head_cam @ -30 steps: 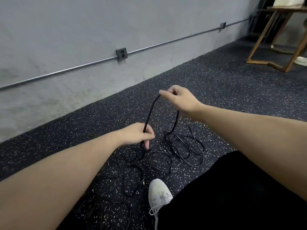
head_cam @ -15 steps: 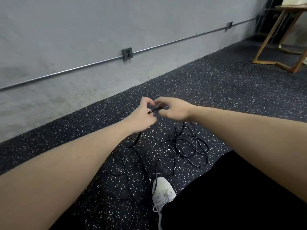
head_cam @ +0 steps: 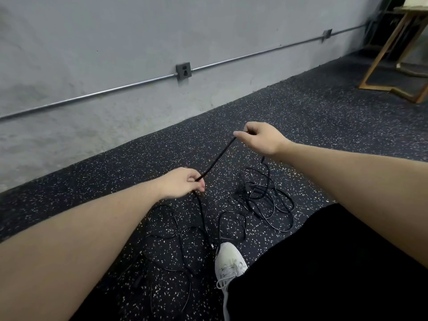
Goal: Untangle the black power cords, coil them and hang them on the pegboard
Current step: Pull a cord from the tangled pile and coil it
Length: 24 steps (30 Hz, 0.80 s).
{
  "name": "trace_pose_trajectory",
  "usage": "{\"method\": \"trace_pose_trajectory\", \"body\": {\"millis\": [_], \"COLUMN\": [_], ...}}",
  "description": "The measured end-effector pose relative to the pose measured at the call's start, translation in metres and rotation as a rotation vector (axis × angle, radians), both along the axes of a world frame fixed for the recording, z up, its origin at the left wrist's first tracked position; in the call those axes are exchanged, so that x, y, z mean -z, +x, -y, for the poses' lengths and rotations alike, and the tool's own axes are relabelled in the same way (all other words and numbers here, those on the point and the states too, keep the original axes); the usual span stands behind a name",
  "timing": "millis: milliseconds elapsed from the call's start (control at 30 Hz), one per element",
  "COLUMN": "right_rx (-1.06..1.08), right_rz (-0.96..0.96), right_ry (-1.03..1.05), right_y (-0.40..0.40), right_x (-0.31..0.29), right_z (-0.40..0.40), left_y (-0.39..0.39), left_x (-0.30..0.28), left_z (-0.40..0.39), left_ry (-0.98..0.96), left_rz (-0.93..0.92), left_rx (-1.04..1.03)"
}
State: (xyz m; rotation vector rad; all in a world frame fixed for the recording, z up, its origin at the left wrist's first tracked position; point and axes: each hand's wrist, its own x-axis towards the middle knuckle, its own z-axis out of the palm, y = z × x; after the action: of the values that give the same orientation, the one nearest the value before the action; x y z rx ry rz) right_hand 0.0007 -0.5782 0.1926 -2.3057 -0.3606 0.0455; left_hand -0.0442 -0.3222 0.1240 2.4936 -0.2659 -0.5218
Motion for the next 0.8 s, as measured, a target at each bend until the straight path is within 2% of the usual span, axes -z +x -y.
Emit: {"method": "trace_pose_trajectory", "body": {"millis": [133,300,400,500,600,700,800], "right_rx": [0.058,-0.208,-0.39,-0.484,-0.468,-0.373,-0.275], "right_rz": [-0.052,-0.149,-0.11,-0.051,-0.056,-0.082,-0.093], "right_ry": [-0.184,-0.328,-0.442,-0.512,-0.546,-0.591,-0.692], "right_y": [0.006,-0.001,-0.005,-0.004,0.005,0.02,0.038], "right_x": [0.007,0.011,0.011,0.015,0.025,0.04,0.059], "right_z": [0.006,-0.01,-0.036,-0.05,-0.052,-0.052,-0.053], "left_y": [-0.002,-0.003,0.002,0.006,0.005,0.005,0.004], "left_x": [-0.002,-0.017,-0.024,-0.02,-0.01,0.009,0.041], "left_z": [0.003,0.027,0.041,0.035,0.019,-0.001,-0.016], "left_ry": [-0.025,-0.151,-0.199,-0.226,-0.247,-0.185,-0.15], "left_rz": [0.098,0.257,0.369,0.348,0.326,0.422,0.33], "left_rx": [-0.037,-0.033,-0.097,-0.186,-0.267,-0.338,-0.311]}}
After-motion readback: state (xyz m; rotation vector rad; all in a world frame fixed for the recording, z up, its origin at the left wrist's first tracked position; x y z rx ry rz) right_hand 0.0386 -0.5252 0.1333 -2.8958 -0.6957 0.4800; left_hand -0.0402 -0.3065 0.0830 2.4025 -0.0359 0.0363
